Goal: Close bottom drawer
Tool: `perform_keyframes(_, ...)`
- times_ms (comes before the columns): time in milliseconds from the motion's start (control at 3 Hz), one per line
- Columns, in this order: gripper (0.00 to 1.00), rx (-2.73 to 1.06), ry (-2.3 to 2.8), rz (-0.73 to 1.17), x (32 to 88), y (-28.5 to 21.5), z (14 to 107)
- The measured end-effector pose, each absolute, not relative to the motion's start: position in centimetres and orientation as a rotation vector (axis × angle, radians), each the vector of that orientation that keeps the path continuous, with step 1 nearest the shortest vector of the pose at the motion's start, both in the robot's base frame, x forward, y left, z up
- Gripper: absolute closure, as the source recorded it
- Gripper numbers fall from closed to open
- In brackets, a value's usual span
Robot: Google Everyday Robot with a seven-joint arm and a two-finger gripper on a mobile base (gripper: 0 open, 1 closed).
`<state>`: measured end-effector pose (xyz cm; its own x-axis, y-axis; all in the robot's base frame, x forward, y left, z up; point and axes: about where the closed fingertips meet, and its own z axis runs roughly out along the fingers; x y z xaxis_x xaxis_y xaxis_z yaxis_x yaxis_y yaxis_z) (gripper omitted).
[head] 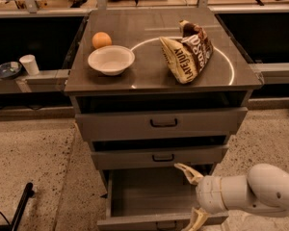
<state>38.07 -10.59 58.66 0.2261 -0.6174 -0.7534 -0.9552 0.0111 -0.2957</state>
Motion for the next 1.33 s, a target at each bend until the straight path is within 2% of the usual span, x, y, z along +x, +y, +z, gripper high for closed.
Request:
perform_keyframes(333, 0.0, -1.66, 1.478, 0.604, 37.3, -9.8, 56.4)
perform_keyframes(667, 0.0, -1.66, 1.479, 0.603, 37.4, -9.8, 56.5)
perform_keyframes(1000, 0.03, -1.662, 1.495, 0.599, 38.0, -10.1, 52.2)
perform_keyframes(1333, 0.26, -1.609, 1.535, 0.622, 38.7, -9.8, 45.7)
